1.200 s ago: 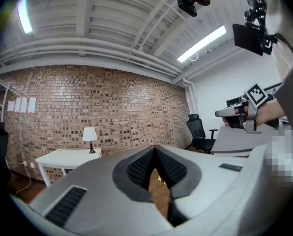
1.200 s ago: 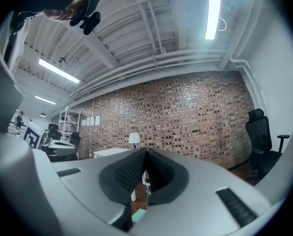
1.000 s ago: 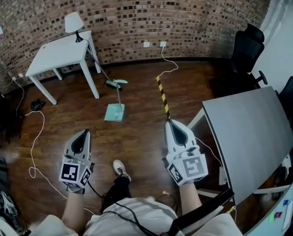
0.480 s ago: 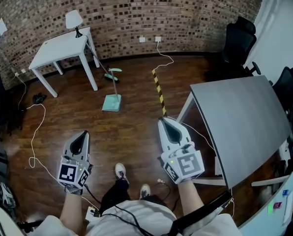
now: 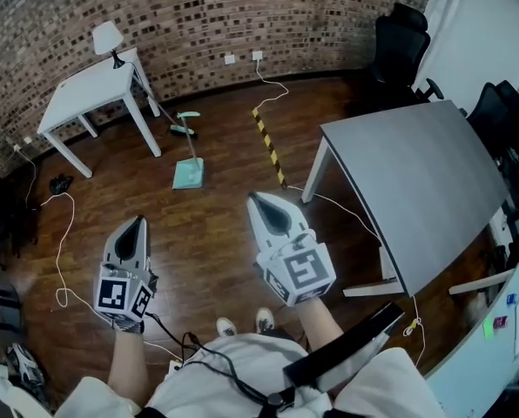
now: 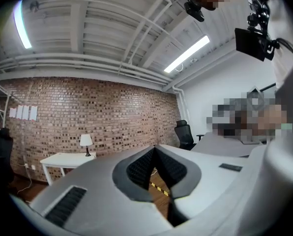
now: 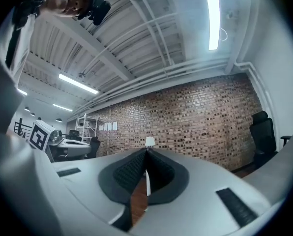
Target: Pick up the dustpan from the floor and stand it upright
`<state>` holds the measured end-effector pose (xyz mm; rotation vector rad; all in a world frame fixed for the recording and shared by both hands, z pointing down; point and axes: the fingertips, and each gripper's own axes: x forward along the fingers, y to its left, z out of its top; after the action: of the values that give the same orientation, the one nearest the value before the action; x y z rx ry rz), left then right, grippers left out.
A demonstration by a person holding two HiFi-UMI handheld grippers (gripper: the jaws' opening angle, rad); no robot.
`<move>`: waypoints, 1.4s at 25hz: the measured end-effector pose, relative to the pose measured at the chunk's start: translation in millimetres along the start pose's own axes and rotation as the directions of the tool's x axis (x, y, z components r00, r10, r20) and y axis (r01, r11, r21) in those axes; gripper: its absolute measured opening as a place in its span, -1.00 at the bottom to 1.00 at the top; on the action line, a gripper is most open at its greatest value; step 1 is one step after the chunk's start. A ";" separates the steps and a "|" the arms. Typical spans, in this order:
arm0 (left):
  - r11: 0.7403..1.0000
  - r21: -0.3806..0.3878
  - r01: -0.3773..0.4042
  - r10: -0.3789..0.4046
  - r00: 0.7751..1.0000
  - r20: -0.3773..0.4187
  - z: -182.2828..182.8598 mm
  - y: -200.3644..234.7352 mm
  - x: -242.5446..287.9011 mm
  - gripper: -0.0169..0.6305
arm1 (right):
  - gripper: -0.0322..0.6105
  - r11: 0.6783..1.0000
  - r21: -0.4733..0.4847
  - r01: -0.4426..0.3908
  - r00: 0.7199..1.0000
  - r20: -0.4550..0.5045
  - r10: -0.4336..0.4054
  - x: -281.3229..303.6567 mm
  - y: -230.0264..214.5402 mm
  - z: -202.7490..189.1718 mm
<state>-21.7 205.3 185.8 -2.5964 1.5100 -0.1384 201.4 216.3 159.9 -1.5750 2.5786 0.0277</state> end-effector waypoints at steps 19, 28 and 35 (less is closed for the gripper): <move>0.999 -0.027 0.033 -0.033 0.999 0.003 -2.3 -0.3 -3.3 -0.91 | -0.97 0.999 -0.030 -0.018 0.999 -0.051 0.017 8.3 18.1 -8.4; 0.999 -0.024 0.035 -0.035 0.999 0.002 -0.9 1.4 -4.6 -0.91 | -0.97 1.000 -0.018 -0.021 0.999 -0.045 0.020 10.7 12.7 -4.5; 0.999 -0.026 0.045 -0.045 0.999 0.003 -1.1 3.1 -3.6 -0.91 | -0.97 1.000 -0.017 -0.016 0.999 -0.051 0.016 11.7 11.6 -7.7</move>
<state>-26.3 206.9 186.4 -2.6509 1.4629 -0.1215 185.1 210.7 165.7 -1.5809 2.6362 0.0112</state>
